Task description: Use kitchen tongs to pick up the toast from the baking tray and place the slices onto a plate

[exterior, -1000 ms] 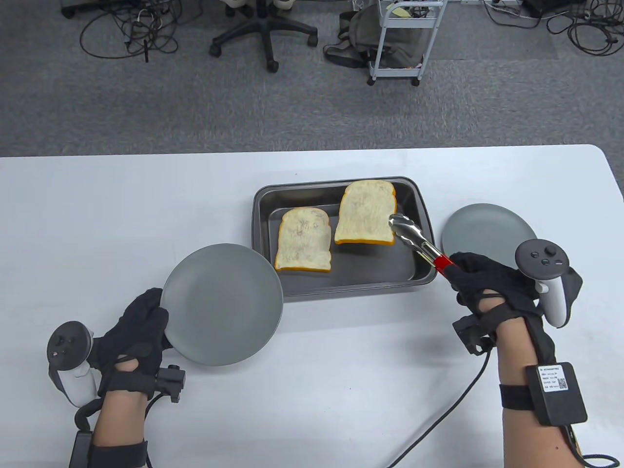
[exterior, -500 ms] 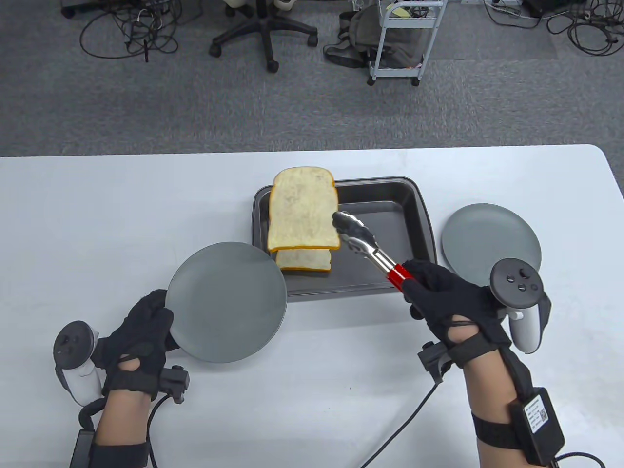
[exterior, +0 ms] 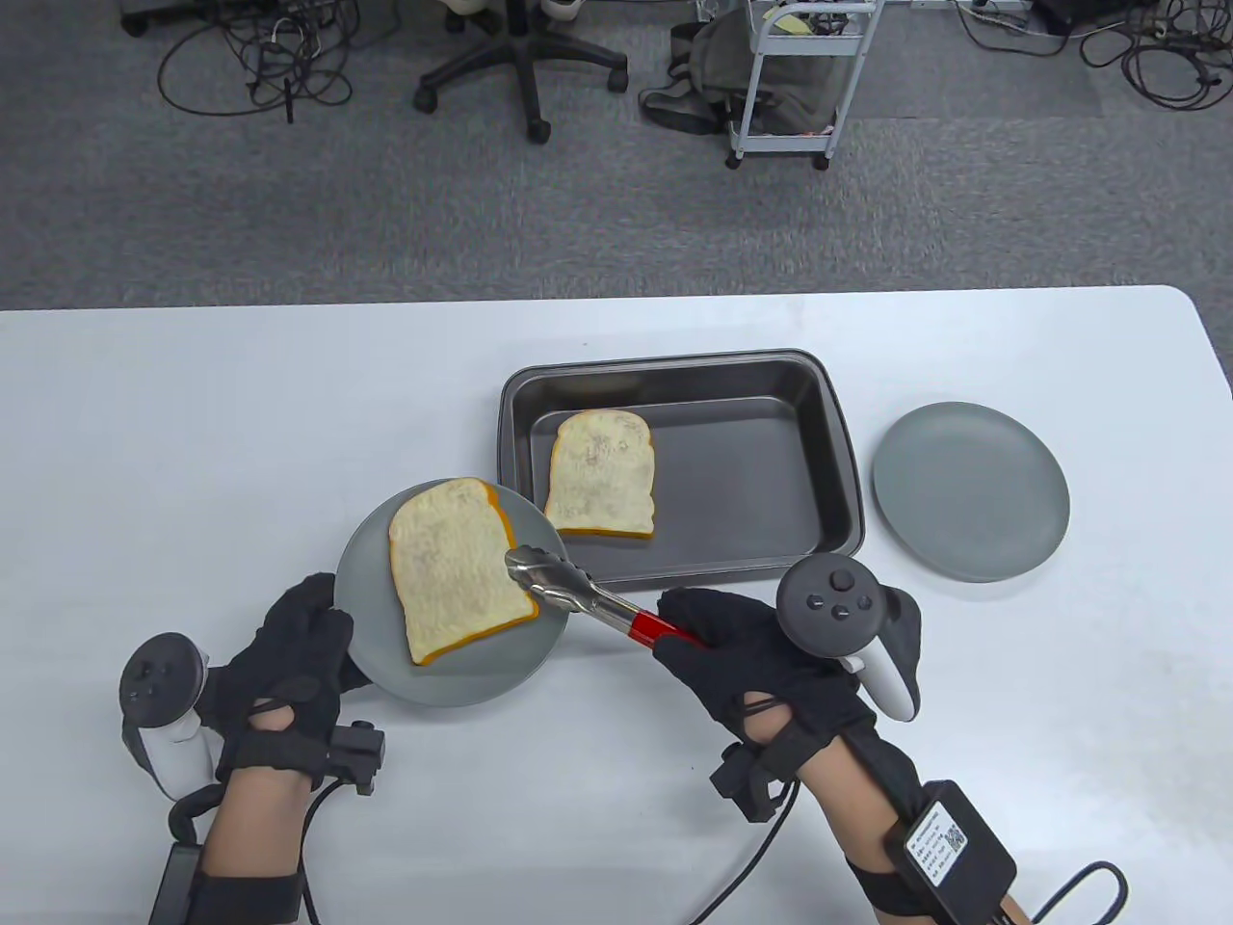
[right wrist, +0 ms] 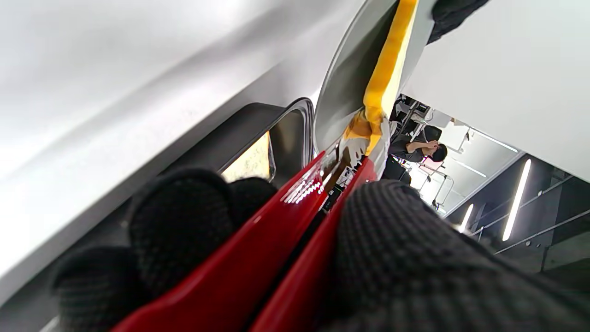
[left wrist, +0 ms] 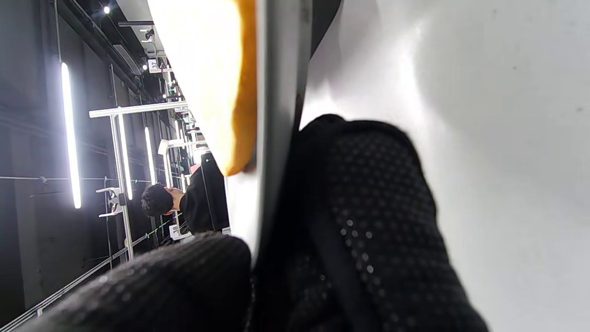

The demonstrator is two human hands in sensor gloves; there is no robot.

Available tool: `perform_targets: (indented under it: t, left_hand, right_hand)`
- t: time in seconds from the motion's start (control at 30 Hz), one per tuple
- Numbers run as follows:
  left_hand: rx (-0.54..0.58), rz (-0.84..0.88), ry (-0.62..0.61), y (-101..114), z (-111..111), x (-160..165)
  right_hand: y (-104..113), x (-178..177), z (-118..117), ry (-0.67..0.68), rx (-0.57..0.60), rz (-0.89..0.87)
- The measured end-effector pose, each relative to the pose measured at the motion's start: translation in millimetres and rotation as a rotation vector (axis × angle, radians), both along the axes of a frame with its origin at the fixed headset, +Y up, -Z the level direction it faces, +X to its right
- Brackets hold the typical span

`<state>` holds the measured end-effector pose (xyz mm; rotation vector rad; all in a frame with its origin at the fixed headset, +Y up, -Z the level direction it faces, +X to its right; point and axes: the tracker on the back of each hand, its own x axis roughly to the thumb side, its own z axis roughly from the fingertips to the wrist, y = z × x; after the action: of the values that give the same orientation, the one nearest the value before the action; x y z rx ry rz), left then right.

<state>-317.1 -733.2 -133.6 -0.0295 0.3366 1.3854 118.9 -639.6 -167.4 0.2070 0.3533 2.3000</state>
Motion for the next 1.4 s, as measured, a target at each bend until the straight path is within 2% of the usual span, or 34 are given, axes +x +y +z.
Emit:
perform_targets:
  t: [0.2,0.3,0.43,0.57,0.7,0.9,1.17,1.4]
  left_hand:
    - [0.002,-0.003,-0.006,0,-1,2]
    - [0.008,-0.004,0.002,0,0,1]
    - [0.015,-0.015,0.017,1,1,0]
    - [0.016,0.0,0.02,2,2,-1]
    - [0.02,0.0,0.023,2,2,-2]
    - [0.02,0.006,0.028,2,3,-4]
    - [0.011,-0.005,0.028,2,2,-5]
    - [0.012,0.001,0.038,2,3,-6]
  right_hand:
    - [3,-8,4,0.002,0.071,0.104]
    - [5,-6,3,0.015,0.044,0.119]
    - [15,10,-2,-0.002,0.01,0.038]
    - [25,33,-16,-0.116,0.049,-0.083]
    - [26,53,-36,-0.243,0.067,-0.122]
    - [0,72,-64,-0.37,-0.026,-0.078]
    - [-46,88,-77,-0.42,-0.16,0.078]
    - [-54,89,-80,-0.386,-0.192,0.112]
